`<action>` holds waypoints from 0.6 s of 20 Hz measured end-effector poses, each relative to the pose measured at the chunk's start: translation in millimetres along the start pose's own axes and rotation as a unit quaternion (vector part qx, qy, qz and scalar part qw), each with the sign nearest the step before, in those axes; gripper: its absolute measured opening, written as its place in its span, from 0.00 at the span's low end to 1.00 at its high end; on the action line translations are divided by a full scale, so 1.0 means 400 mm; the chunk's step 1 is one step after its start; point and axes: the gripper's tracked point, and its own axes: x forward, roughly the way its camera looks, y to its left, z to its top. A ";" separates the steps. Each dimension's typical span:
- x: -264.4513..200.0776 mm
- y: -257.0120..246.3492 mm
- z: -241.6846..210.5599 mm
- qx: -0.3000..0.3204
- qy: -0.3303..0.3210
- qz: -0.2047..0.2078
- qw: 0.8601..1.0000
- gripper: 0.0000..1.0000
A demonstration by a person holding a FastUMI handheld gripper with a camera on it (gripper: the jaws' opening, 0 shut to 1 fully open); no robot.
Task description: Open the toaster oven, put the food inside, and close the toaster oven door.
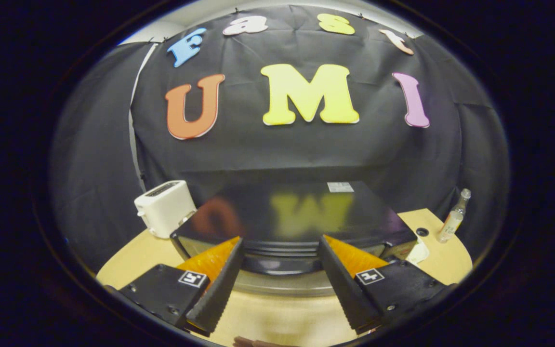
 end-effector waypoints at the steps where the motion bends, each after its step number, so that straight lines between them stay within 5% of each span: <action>1: -0.007 0.000 -0.023 -0.001 0.024 -0.003 1.000 0.99; 12: -0.183 0.026 -0.215 -0.043 0.102 -0.016 0.994 0.99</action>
